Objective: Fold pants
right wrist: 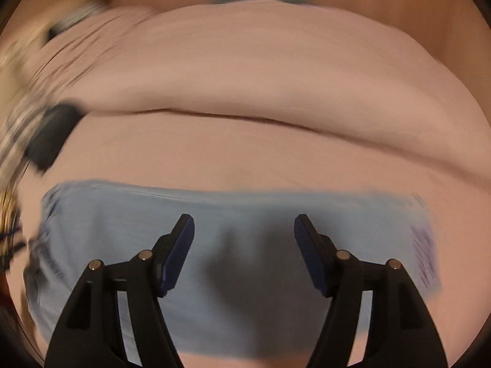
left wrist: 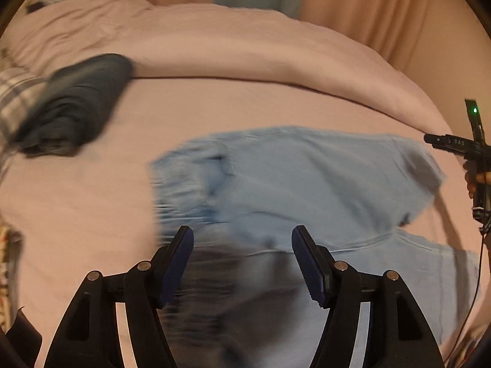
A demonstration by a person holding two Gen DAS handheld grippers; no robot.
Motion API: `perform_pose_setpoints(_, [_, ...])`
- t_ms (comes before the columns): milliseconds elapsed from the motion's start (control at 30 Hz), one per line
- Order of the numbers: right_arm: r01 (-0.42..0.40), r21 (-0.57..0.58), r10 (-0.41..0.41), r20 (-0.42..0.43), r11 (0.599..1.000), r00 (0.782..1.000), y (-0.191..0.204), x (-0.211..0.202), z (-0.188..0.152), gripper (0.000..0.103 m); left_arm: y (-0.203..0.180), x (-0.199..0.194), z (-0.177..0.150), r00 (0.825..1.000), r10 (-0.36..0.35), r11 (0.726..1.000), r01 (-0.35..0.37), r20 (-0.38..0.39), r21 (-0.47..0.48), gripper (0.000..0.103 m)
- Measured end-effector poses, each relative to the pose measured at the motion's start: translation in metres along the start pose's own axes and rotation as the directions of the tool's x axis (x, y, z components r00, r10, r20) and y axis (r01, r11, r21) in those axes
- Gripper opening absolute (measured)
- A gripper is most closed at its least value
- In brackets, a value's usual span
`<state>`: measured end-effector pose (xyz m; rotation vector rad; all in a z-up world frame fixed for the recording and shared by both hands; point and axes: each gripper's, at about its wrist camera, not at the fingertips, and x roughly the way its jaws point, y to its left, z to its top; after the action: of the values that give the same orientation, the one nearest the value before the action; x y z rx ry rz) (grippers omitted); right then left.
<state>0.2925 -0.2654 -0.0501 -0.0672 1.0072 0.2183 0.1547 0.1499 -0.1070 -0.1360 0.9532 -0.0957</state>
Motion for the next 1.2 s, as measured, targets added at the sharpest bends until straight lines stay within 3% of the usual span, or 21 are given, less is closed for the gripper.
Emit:
perform_pose_setpoints(100, [0.090, 0.201, -0.090, -0.009, 0.975, 0.996, -0.078, -0.014, -0.023, 0.069, -0.039, 0.020, 0.012, 0.999, -0.040, 0.999, 0.040, -0.015, 0.037, 0.066])
perform_pose_setpoints(233, [0.197, 0.387, -0.193, -0.050, 0.901, 0.980, -0.159, -0.027, -0.055, 0.069, -0.079, 0.052, 0.040, 0.992, -0.123, 0.992, 0.124, -0.028, 0.026, 0.066])
perform_pose_setpoints(433, [0.275, 0.470, -0.249, -0.118, 0.839, 0.961, -0.193, -0.011, -0.074, 0.065, -0.118, 0.094, 0.072, 0.993, -0.110, 0.993, 0.112, -0.039, 0.035, 0.066])
perform_pose_setpoints(533, [0.231, 0.503, -0.203, -0.110, 0.833, 0.973, -0.191, 0.002, -0.077, 0.065, -0.122, 0.111, 0.078, 0.992, -0.098, 0.995, 0.100, -0.078, 0.017, 0.066])
perform_pose_setpoints(567, [0.235, 0.494, -0.210, -0.108, 0.837, 0.972, -0.186, 0.006, -0.077, 0.053, -0.123, 0.116, 0.080, 0.992, -0.095, 0.995, 0.097, -0.085, 0.016, 0.066])
perform_pose_setpoints(600, [0.240, 0.468, -0.223, -0.093, 0.851, 0.970, -0.180, 0.008, -0.074, 0.030, -0.125, 0.120, 0.083, 0.993, -0.082, 0.996, 0.084, -0.089, 0.021, 0.066])
perform_pose_setpoints(667, [0.238, 0.444, -0.230, -0.072, 0.864, 0.970, -0.177, 0.008, -0.068, 0.016, -0.127, 0.124, 0.087, 0.993, -0.066, 0.997, 0.069, -0.094, 0.029, 0.066])
perform_pose_setpoints(767, [0.215, 0.428, -0.228, -0.021, 0.878, 0.973, -0.172, -0.004, -0.068, 0.012, -0.130, 0.130, 0.094, 0.991, -0.080, 0.996, 0.084, -0.106, 0.034, 0.066])
perform_pose_setpoints(900, [0.218, 0.453, -0.278, 0.069, 0.865, 0.958, -0.173, -0.043, -0.068, 0.012, -0.139, 0.141, 0.099, 0.985, -0.111, 0.991, 0.120, -0.133, 0.064, 0.066])
perform_pose_setpoints(967, [0.265, 0.434, -0.310, 0.037, 0.861, 0.950, -0.176, -0.044, -0.069, 0.012, -0.147, 0.152, 0.101, 0.984, -0.094, 0.989, 0.110, -0.153, 0.097, 0.066])
perform_pose_setpoints(1033, [0.323, 0.414, -0.324, -0.070, 0.851, 0.943, -0.188, -0.026, -0.068, 0.020, -0.150, 0.154, 0.103, 0.986, -0.070, 0.988, 0.089, -0.152, 0.127, 0.066])
perform_pose_setpoints(1100, [0.421, 0.378, -0.392, -0.155, 0.824, 0.907, -0.187, -0.012, -0.063, 0.032, -0.145, 0.146, 0.106, 0.984, -0.092, 0.986, 0.112, -0.153, 0.125, 0.066])
perform_pose_setpoints(1133, [0.462, 0.350, -0.449, -0.122, 0.815, 0.885, -0.179, -0.015, -0.057, 0.036, -0.137, 0.135, 0.109, 0.986, -0.109, 0.985, 0.124, -0.128, 0.118, 0.066])
perform_pose_setpoints(1167, [0.500, 0.317, -0.511, -0.057, 0.806, 0.858, -0.164, -0.022, -0.047, 0.048, -0.129, 0.125, 0.111, 0.989, -0.111, 0.985, 0.123, -0.102, 0.122, 0.066])
perform_pose_setpoints(1200, [0.506, 0.293, -0.529, -0.001, 0.811, 0.849, -0.149, -0.028, -0.041, 0.057, -0.119, 0.114, 0.112, 0.992, -0.102, 0.985, 0.111, -0.074, 0.133, 0.066])
